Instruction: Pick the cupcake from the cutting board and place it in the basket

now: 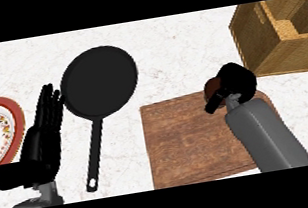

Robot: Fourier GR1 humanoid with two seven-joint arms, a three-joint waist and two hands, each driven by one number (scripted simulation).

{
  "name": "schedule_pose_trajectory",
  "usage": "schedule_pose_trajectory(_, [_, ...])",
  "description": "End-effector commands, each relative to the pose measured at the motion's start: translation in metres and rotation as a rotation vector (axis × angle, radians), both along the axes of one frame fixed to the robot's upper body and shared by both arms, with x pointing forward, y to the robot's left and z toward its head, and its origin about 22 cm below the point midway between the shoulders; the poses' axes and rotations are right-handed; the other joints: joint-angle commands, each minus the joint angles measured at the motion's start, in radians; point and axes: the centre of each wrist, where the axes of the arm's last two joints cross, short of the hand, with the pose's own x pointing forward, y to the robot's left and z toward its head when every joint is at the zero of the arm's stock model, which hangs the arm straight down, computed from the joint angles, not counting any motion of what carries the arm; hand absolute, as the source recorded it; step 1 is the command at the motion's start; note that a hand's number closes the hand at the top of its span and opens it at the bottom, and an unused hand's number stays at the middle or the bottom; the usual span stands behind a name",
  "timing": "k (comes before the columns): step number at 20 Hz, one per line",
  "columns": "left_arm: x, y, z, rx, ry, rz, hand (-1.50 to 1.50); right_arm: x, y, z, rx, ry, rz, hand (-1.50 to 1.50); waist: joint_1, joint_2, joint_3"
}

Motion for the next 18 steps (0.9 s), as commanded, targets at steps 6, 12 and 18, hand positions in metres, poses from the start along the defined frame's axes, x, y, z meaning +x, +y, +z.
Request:
schedule_pose_trajectory(6, [0.004, -0.016, 0.011, -0.003, -0.052, -0.086, 0.0, 0.053, -0.082, 0.039, -0.037, -0.066, -0.611, 1.5, 0.09, 0.051, 0.001])
schedule_pose_trajectory(12, [0.009, -0.02, 0.016, 0.006, -0.067, -0.128, 0.0, 0.077, -0.104, 0.089, -0.094, -0.279, -0.74, 1.5, 0.144, 0.055, 0.001])
schedule_pose_trajectory(18, [0.012, -0.034, 0.016, 0.007, -0.059, -0.166, 0.0, 0.092, -0.105, 0.153, -0.175, -0.585, -0.778, 1.5, 0.17, 0.051, -0.001])
